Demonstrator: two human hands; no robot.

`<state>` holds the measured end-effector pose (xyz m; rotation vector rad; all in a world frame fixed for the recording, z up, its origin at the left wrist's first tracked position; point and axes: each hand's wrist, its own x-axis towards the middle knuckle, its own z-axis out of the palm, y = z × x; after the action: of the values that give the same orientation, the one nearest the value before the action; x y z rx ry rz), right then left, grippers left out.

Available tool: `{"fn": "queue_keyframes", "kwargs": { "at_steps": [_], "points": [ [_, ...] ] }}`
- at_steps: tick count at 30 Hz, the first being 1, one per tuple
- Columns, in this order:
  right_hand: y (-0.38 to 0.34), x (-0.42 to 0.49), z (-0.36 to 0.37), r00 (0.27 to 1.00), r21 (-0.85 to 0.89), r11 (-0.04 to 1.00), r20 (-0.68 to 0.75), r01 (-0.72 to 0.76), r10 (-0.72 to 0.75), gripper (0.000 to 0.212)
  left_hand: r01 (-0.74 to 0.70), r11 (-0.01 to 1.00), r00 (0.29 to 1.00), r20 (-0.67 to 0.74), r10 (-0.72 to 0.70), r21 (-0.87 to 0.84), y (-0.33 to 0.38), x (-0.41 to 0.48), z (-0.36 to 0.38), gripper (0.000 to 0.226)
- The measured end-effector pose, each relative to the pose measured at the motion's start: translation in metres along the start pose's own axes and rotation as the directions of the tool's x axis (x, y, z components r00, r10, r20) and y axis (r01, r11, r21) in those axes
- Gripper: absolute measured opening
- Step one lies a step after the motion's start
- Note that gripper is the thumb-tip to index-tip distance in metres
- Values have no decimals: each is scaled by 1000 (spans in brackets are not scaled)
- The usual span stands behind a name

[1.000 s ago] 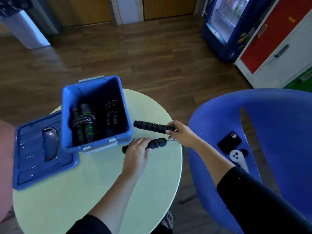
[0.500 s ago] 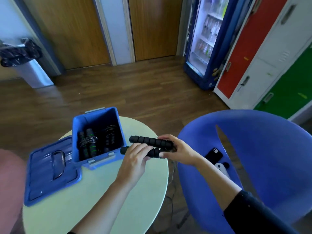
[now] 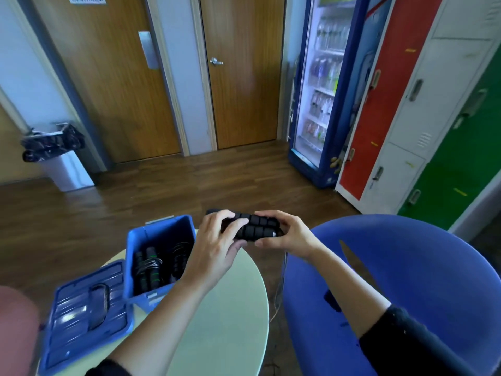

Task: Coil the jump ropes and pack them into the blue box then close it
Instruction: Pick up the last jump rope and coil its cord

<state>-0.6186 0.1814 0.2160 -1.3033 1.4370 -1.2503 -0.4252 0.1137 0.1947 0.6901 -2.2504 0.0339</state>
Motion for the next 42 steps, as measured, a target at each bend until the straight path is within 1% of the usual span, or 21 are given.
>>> {"fn": "queue_keyframes", "kwargs": {
  "at_steps": [3, 6, 8, 11, 13, 15, 17, 18, 20, 22, 24, 27, 28, 29, 31, 32, 33, 35, 37, 39, 42],
  "points": [
    [-16, 1, -9, 998, -11, 999, 41, -49, 49, 57, -62, 992, 997, 53, 57, 106, -7, 12, -11, 50],
    [-34, 3, -17, 986, -95, 992, 134, -88, 101, 55, -124, 970, 975, 206, 81, 209, -12, 23, -18, 75],
    [-47, 6, -16, 978, -159, 985, 183, -68, 97, 53, -126, 967, 954, 294, 57, 223, -10, 28, -18, 90],
    [-66, 10, -12, 978, -251, 968, 195, -28, 79, 48, 42, 990, 954, 290, -80, 135, -3, 29, -17, 90],
    [-77, 12, -12, 976, -309, 951, 200, -19, 85, 48, 142, 986, 957, 241, -160, 91, 2, 30, -17, 80],
    [-82, 13, -11, 977, -335, 942, 194, -20, 89, 53, 272, 962, 939, 208, -273, 34, 8, 34, -20, 67],
    [-86, 12, -9, 989, -260, 965, 127, -36, 71, 60, 464, 874, 875, 223, -429, -141, 13, 40, -23, 61],
    [-88, 11, -7, 996, -204, 978, 71, -34, 50, 58, 553, 792, 830, 252, -498, -257, 15, 44, -26, 62],
    [-89, 6, -3, 999, -94, 995, -35, -24, 21, 48, 648, 561, 748, 291, -597, -515, 17, 54, -29, 68],
    [-88, -1, 4, 996, 45, 998, -75, -34, 37, 50, 637, 274, 667, 338, -663, -720, 21, 63, -32, 65],
    [-89, -8, 15, 998, 125, 991, -46, -46, 52, 47, 560, 49, 630, 387, -674, -827, 28, 73, -35, 56],
    [-87, -13, 34, 995, 165, 982, 62, -91, 81, 44, 439, -155, 602, 418, -680, -885, 38, 87, -41, 34],
    [-87, -14, 38, 990, 154, 981, 99, -116, 102, 46, 409, -200, 602, 428, -674, -890, 39, 90, -43, 38],
    [-84, -15, 40, 983, 138, 981, 138, -139, 120, 48, 384, -239, 616, 440, -653, -892, 40, 93, -45, 48],
    [-82, -15, 44, 965, 125, 976, 215, -180, 151, 51, 329, -289, 676, 438, -593, -899, 38, 98, -50, 78],
    [-84, -16, 45, 958, 121, 973, 235, -197, 165, 52, 304, -296, 704, 423, -570, -905, 36, 99, -51, 87],
    [-84, -16, 46, 955, 113, 972, 242, -205, 173, 52, 291, -295, 727, 411, -550, -910, 35, 101, -53, 89],
    [-87, -16, 47, 953, 89, 976, 251, -199, 172, 53, 290, -265, 746, 391, -539, -920, 34, 104, -55, 78],
    [-88, -16, 49, 953, 55, 981, 255, -184, 165, 53, 311, -227, 741, 385, -549, -923, 35, 106, -57, 55],
    [-87, -15, 49, 956, 42, 983, 245, -177, 161, 54, 337, -208, 734, 394, -553, -918, 36, 106, -59, 42],
    [-74, -15, 46, 952, -26, 990, 273, -135, 137, 66, 358, -256, 738, 440, -511, -898, 34, 107, -65, 31]
  ]
}}
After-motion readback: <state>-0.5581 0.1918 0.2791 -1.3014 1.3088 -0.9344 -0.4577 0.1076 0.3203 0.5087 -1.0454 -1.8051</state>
